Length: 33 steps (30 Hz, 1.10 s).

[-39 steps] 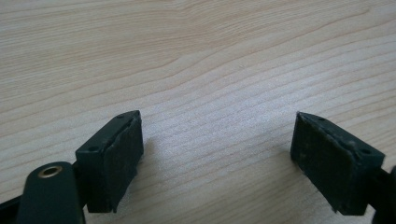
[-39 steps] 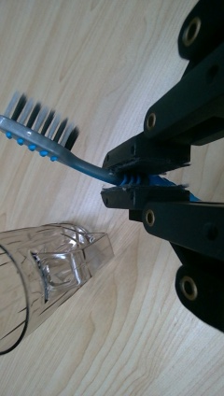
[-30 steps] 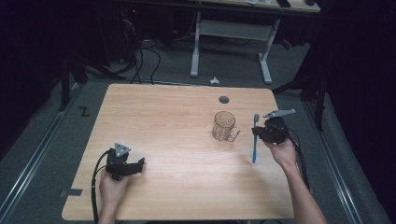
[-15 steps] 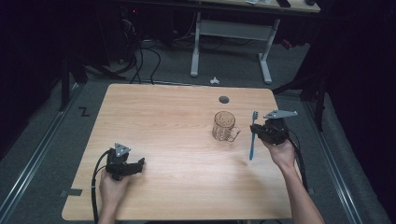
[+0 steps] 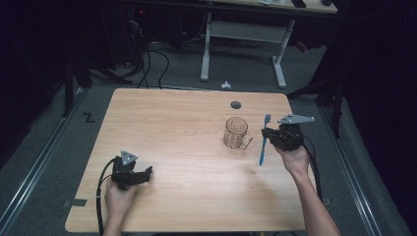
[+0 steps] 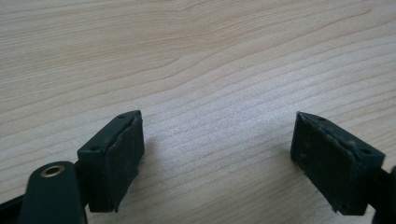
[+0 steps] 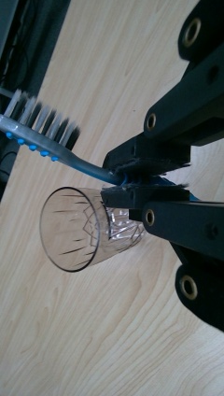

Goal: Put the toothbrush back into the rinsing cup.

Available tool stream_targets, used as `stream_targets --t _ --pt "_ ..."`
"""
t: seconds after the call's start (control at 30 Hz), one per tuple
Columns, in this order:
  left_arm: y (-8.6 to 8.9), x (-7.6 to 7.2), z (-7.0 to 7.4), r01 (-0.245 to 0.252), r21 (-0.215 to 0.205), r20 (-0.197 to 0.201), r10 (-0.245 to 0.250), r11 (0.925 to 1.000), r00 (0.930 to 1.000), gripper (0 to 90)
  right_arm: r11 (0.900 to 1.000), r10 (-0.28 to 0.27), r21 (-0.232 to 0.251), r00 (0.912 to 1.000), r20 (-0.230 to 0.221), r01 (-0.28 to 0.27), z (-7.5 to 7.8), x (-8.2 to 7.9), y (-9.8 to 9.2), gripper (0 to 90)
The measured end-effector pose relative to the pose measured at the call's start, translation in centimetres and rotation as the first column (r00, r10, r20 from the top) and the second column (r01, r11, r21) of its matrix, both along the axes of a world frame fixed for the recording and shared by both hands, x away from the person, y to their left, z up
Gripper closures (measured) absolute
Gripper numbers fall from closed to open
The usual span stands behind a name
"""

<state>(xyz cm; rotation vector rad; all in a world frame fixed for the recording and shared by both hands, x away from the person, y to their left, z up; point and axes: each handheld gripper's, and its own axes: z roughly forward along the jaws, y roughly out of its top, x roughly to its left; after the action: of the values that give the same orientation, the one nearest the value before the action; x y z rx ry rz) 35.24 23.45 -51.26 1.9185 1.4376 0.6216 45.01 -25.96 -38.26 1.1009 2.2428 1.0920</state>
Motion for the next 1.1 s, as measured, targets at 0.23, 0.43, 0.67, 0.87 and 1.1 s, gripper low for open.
stream_targets --t 0.23,0.43,0.67,0.87,1.1 --pt "0.0 0.0 0.0 0.000 0.000 0.000 0.000 1.0000 1.0000 18.1 1.000 -0.002 0.024 0.9994 0.036 0.001 0.5 0.2 0.3 82.4" --pt "0.0 0.0 0.0 0.000 0.000 0.000 0.000 1.0000 1.0000 18.1 0.999 0.000 0.035 0.9972 0.074 -0.003 1.0 0.3 0.5 82.4" --pt "-0.1 0.0 0.0 0.002 0.001 0.001 -0.002 1.0000 1.0000 18.7 0.999 0.001 0.040 0.9937 0.112 -0.006 1.6 0.6 0.8 82.4" --pt "-0.1 0.0 0.0 0.002 0.001 0.002 -0.002 1.0000 1.0000 18.8 0.999 -0.012 0.047 0.9914 0.130 0.006 1.9 1.1 1.1 82.4" --pt "-0.1 0.0 0.0 0.002 0.000 0.002 -0.002 1.0000 1.0000 18.8 0.999 -0.011 0.048 0.9862 0.165 0.003 3.0 1.3 1.6 82.4"
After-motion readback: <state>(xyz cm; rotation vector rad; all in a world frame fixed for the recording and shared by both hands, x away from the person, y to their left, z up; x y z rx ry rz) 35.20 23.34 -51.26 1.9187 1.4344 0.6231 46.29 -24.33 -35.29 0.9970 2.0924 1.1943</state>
